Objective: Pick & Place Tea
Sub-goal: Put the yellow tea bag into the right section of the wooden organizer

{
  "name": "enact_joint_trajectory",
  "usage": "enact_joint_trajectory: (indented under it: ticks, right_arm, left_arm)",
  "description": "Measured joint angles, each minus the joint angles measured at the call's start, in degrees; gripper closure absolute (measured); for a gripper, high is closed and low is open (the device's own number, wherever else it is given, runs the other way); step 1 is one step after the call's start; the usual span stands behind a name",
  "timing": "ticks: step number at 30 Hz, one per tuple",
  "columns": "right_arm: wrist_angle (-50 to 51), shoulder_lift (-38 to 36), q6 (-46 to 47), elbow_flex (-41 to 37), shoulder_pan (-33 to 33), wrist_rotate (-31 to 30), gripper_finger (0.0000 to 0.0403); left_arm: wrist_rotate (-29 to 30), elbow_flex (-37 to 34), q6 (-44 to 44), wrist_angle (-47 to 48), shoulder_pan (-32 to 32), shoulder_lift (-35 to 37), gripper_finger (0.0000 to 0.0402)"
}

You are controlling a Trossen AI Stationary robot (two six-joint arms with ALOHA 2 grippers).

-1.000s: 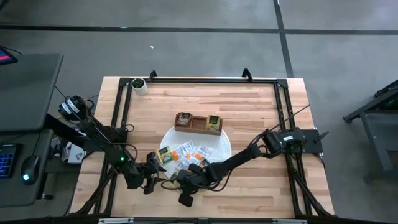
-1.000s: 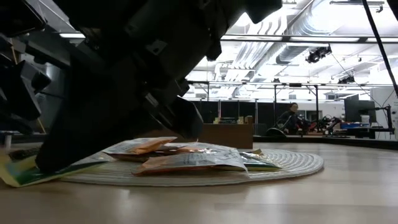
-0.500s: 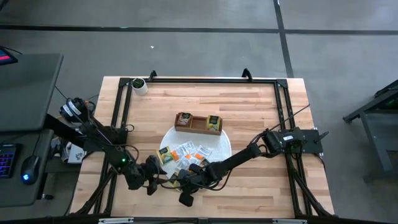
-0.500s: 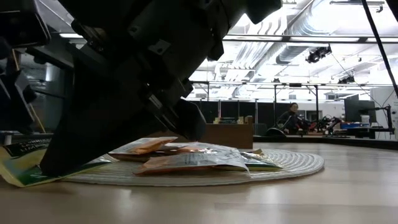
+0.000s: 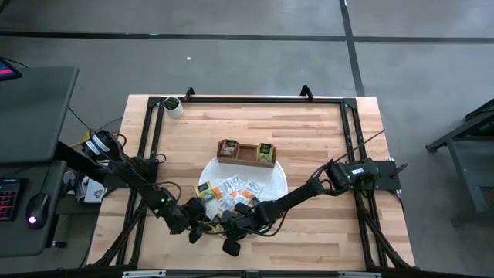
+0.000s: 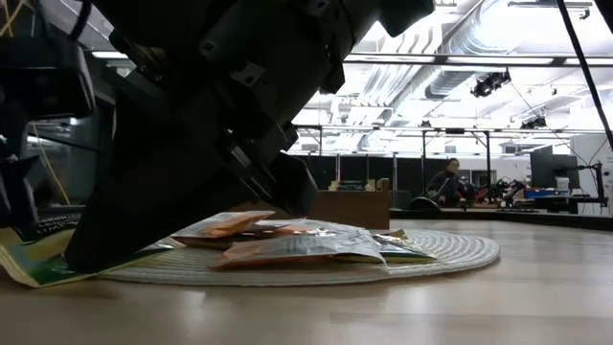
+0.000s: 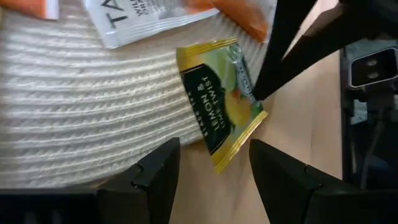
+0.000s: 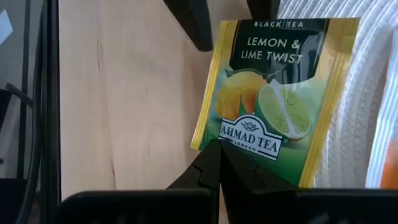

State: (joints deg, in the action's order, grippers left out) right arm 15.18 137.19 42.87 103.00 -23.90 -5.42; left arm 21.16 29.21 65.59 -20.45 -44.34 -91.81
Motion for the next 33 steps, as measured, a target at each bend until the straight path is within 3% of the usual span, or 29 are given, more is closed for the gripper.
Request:
enact_joint_trajectory:
  ticks: [8, 11, 20, 33]
  right_arm:
    - [-0.28, 0.0, -0.46, -0.04, 0.02, 0.04, 0.0403]
    - [-0.31, 0.0, -0.47, -0.04, 0.04, 0.05, 0.0403]
    - [-0.37, 0.0, -0.9, -0.04, 0.1, 0.05, 0.0403]
    - [-0.39, -2.65, -1.85, -0.1, 0.33, 0.77, 0.0402]
  left_arm:
    - [-4.64, 0.0, -4.7, -4.23, 2.52, -0.02, 0.0211]
    - [-5.31, 0.0, -4.74, -4.17, 2.52, -0.02, 0.0228]
    - [-7.62, 0.0, -6.7, -3.71, 2.34, -0.02, 0.039]
    - [-7.62, -0.02, -8.52, -4.35, 2.36, 0.0, 0.0401]
